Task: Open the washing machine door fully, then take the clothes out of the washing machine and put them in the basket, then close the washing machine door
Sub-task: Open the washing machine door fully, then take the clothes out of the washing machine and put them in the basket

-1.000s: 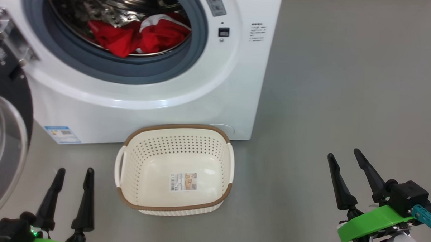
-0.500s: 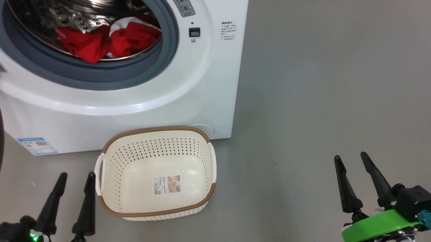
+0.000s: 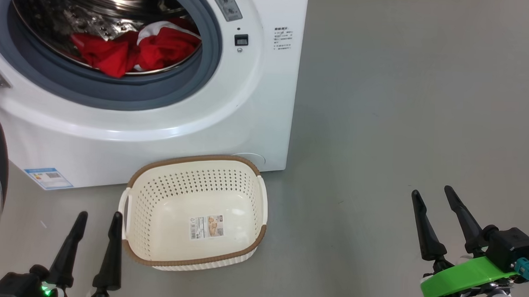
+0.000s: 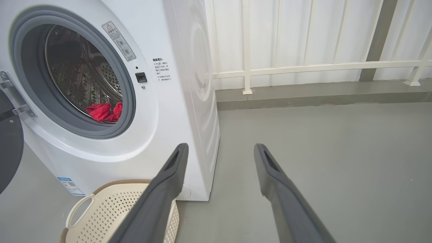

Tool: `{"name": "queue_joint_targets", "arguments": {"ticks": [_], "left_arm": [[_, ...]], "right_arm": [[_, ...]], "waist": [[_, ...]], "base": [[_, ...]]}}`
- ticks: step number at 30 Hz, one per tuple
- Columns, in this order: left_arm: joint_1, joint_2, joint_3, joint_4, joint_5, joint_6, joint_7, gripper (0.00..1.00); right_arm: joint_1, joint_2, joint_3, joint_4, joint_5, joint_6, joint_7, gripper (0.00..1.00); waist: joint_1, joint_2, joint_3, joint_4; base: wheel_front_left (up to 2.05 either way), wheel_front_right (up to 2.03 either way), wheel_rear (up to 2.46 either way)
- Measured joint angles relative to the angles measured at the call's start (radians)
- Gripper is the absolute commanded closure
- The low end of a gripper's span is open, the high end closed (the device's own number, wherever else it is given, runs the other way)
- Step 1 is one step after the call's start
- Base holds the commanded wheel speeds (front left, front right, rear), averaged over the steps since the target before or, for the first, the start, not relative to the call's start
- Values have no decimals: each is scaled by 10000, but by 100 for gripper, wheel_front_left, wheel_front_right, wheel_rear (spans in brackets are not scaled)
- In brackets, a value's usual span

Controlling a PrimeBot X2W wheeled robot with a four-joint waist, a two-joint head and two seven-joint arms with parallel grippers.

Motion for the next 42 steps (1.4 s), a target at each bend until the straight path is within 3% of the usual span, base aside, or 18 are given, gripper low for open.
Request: {"name": "queue_joint_targets", "arguments": {"ticks": [12,42], "left_arm": [[-15,127,-132,77,-10,0,0,0],[-559,219,-38,259,-107,0,0,0]], "right_arm": [[0,-8,12,-12,-27,0,0,0],[-34,27,100,-12,-96,0,0,0]], "waist": [[0,0,83,148],[0,0,378,175]], "base": [[10,-10,0],[74,-74,0]]}}
